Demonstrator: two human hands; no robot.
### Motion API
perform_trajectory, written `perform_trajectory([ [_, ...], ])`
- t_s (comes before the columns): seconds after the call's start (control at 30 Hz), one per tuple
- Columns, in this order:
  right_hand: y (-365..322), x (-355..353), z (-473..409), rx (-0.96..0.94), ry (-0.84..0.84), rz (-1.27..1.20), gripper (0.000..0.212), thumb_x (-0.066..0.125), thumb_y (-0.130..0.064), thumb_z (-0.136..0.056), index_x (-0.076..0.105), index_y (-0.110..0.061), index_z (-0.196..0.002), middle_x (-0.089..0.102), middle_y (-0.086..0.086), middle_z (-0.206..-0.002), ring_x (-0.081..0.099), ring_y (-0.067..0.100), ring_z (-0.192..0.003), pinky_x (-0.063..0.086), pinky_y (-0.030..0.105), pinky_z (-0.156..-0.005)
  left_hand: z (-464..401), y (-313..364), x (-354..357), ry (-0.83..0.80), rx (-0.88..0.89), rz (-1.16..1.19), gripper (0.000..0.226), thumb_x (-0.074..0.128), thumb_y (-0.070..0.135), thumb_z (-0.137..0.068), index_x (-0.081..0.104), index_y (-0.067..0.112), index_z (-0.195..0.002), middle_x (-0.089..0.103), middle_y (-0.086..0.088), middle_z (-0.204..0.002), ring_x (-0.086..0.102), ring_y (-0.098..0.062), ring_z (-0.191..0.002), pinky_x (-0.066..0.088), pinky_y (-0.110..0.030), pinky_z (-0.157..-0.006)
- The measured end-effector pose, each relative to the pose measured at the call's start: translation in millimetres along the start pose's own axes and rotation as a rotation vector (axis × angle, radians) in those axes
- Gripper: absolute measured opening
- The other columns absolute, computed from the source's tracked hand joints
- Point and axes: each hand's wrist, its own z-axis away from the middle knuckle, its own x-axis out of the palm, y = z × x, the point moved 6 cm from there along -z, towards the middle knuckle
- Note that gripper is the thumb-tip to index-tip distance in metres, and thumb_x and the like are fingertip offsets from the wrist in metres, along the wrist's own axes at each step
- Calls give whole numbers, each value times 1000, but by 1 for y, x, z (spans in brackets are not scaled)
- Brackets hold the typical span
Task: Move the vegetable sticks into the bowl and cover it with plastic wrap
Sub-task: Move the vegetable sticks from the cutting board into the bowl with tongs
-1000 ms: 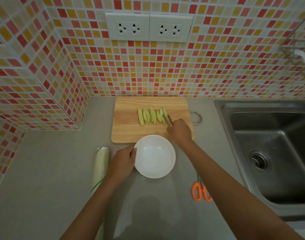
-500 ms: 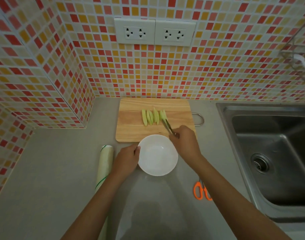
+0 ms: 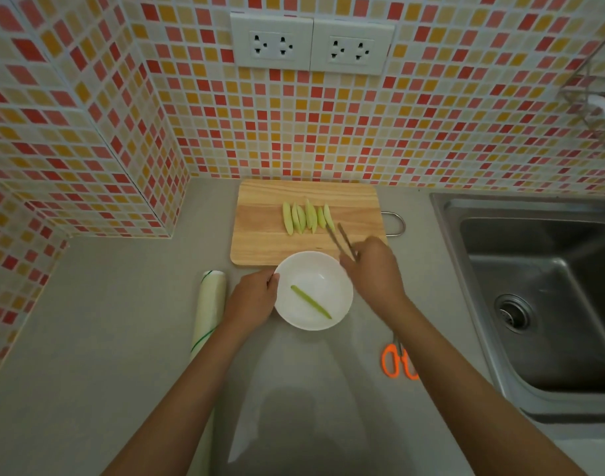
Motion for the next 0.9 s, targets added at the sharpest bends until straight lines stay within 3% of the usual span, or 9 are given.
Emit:
perform_trajectory([
  [0.07, 2, 8, -33, 44, -28, 59, 23, 59, -20, -88, 63, 2, -88, 62, 17, -95, 60, 32, -81, 33, 28, -60, 0, -1, 0, 0, 1, -7, 33, 38, 28, -99, 67, 14, -107, 70, -8, -96, 62, -26, -89, 47, -34, -73],
  [0.2, 2, 35, -69, 38, -111, 202, 16, 58, -12, -87, 63, 1, -96, 63, 17, -106, 62, 33, -94, 37, 30, -63, -1, 0, 1, -4, -3, -14, 33, 37, 28, -99, 67, 14, -105, 70, -7, -95, 61, -24, -86, 46, -33, -71],
  [0.37, 0, 43, -82, 45, -85, 168, 14, 53, -5, -87, 63, 1, -95, 64, 16, -103, 62, 34, -96, 37, 30, -64, 0, 2, 0, -4, -4, -11, 35, 36, 27, -99, 66, 12, -108, 70, -9, -97, 62, -26, -87, 50, -36, -75],
  [0.47, -1, 32, -69, 31, -84, 78, 11, 54, -6, -86, 61, -1, -80, 55, 9, -75, 58, 32, -79, 31, 28, -53, 1, 2, -1, -12, -5, -10, 34, 36, 27, -99, 66, 12, -107, 69, -9, -95, 62, -27, -85, 50, -37, -75],
  [0.53, -3, 20, -44, -13, -68, -7, 21, 55, -7, -84, 53, -4, -63, 41, 2, -58, 48, 25, -62, 22, 29, -44, 2, 3, -1, -14, -4, -3, 34, 36, 26, -99, 66, 11, -107, 69, -9, -94, 62, -28, -86, 50, -38, -76],
  [0.67, 2, 8, 28, -133, -118, -61, 35, 60, -14, -84, 44, -8, -53, 34, -4, -57, 37, 14, -53, 22, 24, -45, 1, 4, -1, -15, -19, -14, 35, 36, 27, -99, 65, 11, -106, 69, -11, -96, 62, -29, -89, 51, -40, -79],
  [0.77, 11, 20, 65, -150, -218, 47, 23, 57, -19, -87, 63, -1, -72, 45, 1, -69, 47, 18, -66, 29, 28, -55, 2, 4, -2, -16, -29, -17, 35, 36, 28, -99, 66, 11, -107, 69, -11, -98, 62, -29, -89, 51, -41, -81],
  [0.9, 10, 29, 75, -144, -265, 186, 26, 54, -25, -90, 67, -4, -95, 57, 9, -96, 59, 25, -83, 41, 30, -64, 2, 5, -2, -11, -36, -21, 36, 36, 27, -99, 66, 10, -106, 69, -11, -98, 62, -30, -89, 51, -43, -82],
])
